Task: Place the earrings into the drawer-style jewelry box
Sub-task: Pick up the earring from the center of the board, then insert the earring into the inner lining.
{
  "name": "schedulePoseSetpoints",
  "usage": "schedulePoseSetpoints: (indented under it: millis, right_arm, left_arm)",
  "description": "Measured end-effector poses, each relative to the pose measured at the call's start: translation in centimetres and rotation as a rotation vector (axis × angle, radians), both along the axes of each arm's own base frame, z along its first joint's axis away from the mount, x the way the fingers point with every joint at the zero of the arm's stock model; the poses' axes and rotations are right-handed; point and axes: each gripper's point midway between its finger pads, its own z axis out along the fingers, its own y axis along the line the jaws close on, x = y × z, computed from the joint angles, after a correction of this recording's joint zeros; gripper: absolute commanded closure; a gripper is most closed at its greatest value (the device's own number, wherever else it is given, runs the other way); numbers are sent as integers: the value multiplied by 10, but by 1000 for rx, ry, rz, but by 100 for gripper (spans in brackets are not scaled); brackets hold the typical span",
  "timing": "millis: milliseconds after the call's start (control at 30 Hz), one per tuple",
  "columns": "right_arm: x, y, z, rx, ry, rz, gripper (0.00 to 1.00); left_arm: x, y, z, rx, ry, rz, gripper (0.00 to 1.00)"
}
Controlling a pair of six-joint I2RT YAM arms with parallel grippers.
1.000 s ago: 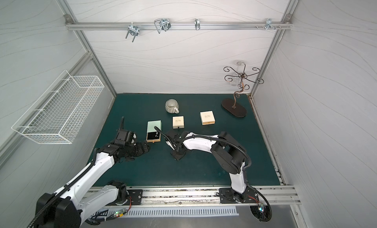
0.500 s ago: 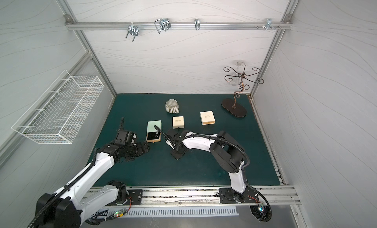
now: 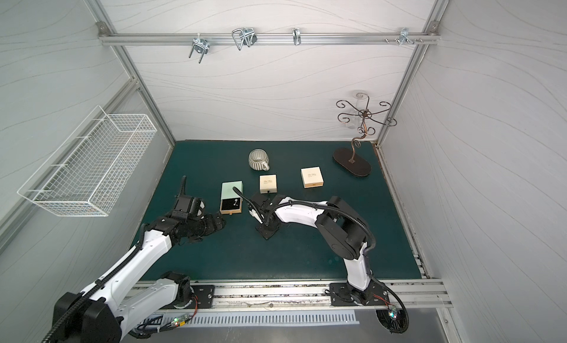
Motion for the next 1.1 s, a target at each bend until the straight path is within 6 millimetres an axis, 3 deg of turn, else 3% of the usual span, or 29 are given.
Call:
schedulePoseSetpoints:
  millis: [267, 433, 733, 1100]
  right_arm:
    - [2, 4, 19, 52, 5, -7, 95]
    - [11, 20, 41, 114, -6, -8, 95]
    - [41, 79, 95, 281, -56, 13, 94]
    - [74, 143, 90, 369, -29, 19, 94]
  left_arm:
    - [-1, 1, 1, 2, 0, 4, 1]
    - [-4, 5, 2, 1, 5, 27, 1]
    - [-5, 22, 10, -51, -16, 139, 1]
    - [-6, 25, 11, -73, -10, 175, 1]
